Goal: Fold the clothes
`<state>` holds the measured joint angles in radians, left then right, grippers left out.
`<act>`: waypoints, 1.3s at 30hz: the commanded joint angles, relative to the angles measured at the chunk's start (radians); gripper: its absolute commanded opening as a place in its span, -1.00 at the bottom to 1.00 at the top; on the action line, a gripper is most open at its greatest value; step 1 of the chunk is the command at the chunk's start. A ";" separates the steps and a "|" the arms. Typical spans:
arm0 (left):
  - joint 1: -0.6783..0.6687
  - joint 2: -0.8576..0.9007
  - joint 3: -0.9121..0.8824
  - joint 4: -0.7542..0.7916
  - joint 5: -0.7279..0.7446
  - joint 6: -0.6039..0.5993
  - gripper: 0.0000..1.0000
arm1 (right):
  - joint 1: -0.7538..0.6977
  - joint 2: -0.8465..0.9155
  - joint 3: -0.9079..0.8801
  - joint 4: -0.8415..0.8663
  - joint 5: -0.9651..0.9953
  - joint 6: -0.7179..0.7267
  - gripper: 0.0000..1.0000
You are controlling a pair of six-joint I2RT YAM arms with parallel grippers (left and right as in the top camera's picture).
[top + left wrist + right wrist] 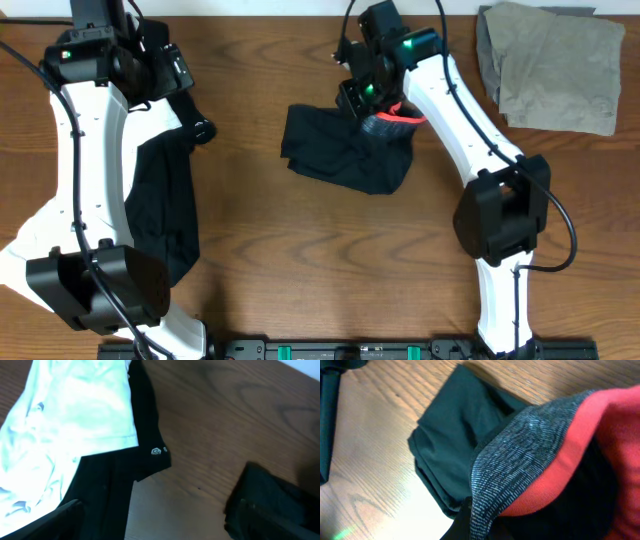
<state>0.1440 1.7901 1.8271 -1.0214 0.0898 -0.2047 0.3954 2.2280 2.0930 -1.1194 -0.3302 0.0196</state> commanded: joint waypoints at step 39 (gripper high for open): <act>0.003 0.008 -0.037 0.027 -0.013 0.027 0.96 | -0.453 0.003 -0.351 -0.135 0.158 0.099 -0.06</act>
<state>0.1440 1.7901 1.7954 -0.9943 0.0898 -0.1852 -0.0525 2.2280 1.7958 -1.3025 -0.2066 0.1066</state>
